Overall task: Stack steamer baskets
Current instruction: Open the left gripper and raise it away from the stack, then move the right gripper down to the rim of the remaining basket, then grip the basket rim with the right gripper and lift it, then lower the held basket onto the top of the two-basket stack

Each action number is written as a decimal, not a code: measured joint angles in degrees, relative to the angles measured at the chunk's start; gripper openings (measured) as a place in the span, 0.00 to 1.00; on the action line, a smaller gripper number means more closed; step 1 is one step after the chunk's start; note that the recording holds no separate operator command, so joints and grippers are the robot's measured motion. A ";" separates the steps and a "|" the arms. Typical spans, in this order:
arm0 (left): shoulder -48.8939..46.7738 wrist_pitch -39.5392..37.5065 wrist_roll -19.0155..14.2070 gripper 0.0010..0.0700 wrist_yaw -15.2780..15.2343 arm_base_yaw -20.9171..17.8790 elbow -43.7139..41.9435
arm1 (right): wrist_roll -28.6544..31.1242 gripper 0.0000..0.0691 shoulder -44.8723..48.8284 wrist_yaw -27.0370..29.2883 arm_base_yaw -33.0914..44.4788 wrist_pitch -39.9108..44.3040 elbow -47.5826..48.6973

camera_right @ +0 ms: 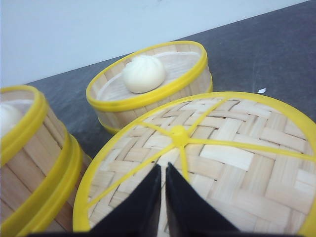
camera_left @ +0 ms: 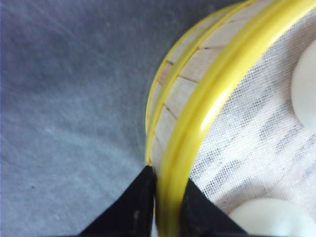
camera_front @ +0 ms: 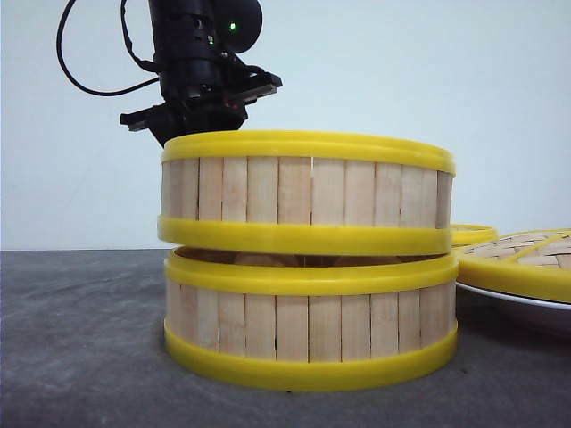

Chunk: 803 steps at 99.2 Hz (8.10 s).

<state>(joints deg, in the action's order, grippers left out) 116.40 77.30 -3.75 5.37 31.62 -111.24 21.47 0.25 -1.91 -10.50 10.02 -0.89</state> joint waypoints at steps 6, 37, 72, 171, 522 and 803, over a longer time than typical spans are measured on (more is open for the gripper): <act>0.92 0.85 0.13 0.03 1.11 -0.04 0.00 | 0.00 0.02 0.00 0.00 0.00 0.00 0.00; 1.29 0.76 0.11 0.03 1.25 -0.09 0.00 | 0.00 0.02 0.00 0.00 0.00 0.00 0.00; 1.29 -0.37 -0.68 0.77 1.90 -0.35 -0.17 | 0.00 0.02 0.00 0.04 0.00 0.00 0.00; -42.95 -3.56 -3.30 0.67 -8.39 0.83 -20.72 | -8.66 0.26 54.97 -1.31 4.70 23.52 -62.47; -66.16 4.22 1.62 0.67 -26.21 1.20 -8.57 | -15.21 0.03 113.20 -7.61 -15.67 67.47 -131.54; -66.23 3.32 1.33 0.67 -24.46 1.25 -8.57 | -18.23 0.36 105.98 -9.20 -10.69 67.52 -107.71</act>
<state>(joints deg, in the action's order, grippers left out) 50.17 80.62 -2.42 -19.09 32.86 -119.81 3.25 106.24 -11.11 -21.19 77.54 -108.60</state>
